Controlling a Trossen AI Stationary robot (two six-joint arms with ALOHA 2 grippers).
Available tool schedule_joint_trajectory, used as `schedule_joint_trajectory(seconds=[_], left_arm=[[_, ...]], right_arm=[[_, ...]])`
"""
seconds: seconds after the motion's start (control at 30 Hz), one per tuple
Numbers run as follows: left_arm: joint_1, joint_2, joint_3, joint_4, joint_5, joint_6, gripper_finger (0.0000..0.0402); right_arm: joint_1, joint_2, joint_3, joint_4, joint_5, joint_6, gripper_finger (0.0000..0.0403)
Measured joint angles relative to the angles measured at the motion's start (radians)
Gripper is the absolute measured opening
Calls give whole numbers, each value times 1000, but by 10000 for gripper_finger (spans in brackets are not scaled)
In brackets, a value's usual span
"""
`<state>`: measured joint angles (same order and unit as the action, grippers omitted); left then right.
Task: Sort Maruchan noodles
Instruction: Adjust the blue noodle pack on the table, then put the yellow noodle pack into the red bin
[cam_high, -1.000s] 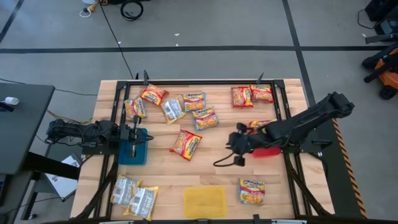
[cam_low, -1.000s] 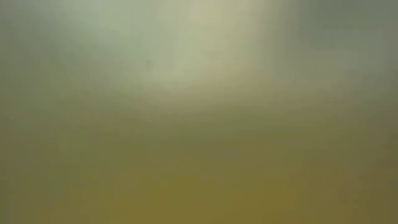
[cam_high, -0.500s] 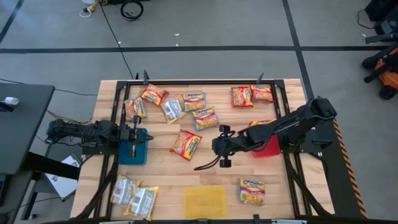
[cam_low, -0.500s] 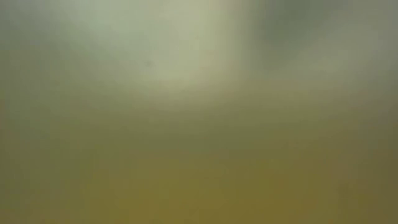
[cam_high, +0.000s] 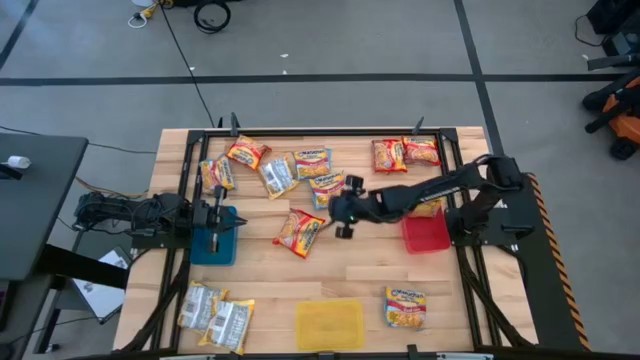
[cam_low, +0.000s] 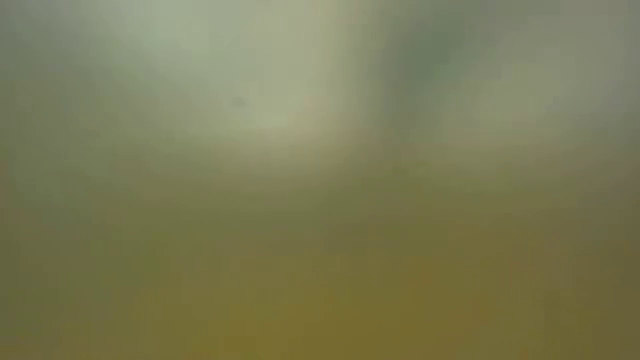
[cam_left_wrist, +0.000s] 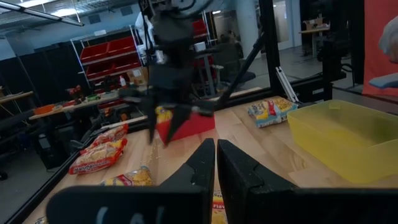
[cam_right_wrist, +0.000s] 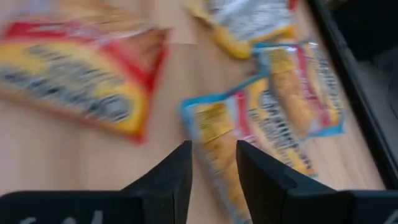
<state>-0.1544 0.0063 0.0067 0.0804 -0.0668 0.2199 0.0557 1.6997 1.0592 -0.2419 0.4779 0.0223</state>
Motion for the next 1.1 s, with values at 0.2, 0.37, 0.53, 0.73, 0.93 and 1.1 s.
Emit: schedule_joint_trajectory(seconds=[0.2,0.37,0.53,0.73,0.93,1.1], left_arm=[[0,0,0,-3,0,0,25],[0,0,0,-1,0,0,25],[0,0,0,-2,0,0,25],[0,0,0,0,0,0,25],[0,0,0,0,0,0,25],[0,0,0,0,0,0,25]], right_arm=[[-111,86,0,111,-41,58,131],[-152,172,0,136,-79,92,131],[-132,190,4,137,-161,145,131],[-55,78,-4,73,-403,187,130],[-17,-60,-2,24,-303,155,130],[10,-121,-9,-11,-204,112,130]])
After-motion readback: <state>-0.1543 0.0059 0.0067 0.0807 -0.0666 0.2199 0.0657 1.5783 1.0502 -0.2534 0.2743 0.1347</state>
